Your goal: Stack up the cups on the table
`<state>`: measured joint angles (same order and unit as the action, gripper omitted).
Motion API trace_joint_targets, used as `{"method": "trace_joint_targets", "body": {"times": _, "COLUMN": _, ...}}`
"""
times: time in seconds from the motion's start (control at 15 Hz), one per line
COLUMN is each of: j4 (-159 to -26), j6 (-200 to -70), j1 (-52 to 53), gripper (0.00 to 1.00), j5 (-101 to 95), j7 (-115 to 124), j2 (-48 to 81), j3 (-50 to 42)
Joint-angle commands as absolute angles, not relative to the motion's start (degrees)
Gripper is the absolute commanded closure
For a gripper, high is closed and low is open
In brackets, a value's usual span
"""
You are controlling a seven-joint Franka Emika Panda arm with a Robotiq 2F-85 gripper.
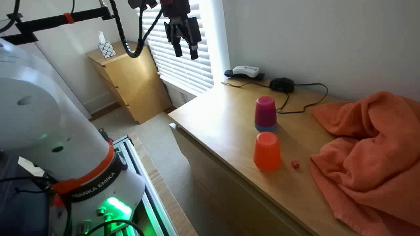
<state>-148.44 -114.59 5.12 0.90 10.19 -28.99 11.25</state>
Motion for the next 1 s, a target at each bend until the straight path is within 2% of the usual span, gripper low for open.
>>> {"method": "trace_joint_targets", "body": {"times": 0.0, "j4": -148.37, "j6": -114.50, "j1": 5.77, "gripper": 0.00, "j5": 0.58, "j7": 10.47, "j2": -28.88, "j3": 10.65}}
{"method": "trace_joint_targets", "body": {"times": 0.4, "j4": -148.37, "j6": -114.50, "j1": 5.77, "gripper": 0.00, "j5": 0.58, "j7": 10.47, "j2": -28.83, "j3": 10.65}}
{"method": "trace_joint_targets", "body": {"times": 0.93, "j4": -144.12, "j6": -124.27, "j1": -3.56, "gripper": 0.00, "j5": -2.50, "j7": 18.57, "j2": -18.92, "j3": 5.97}}
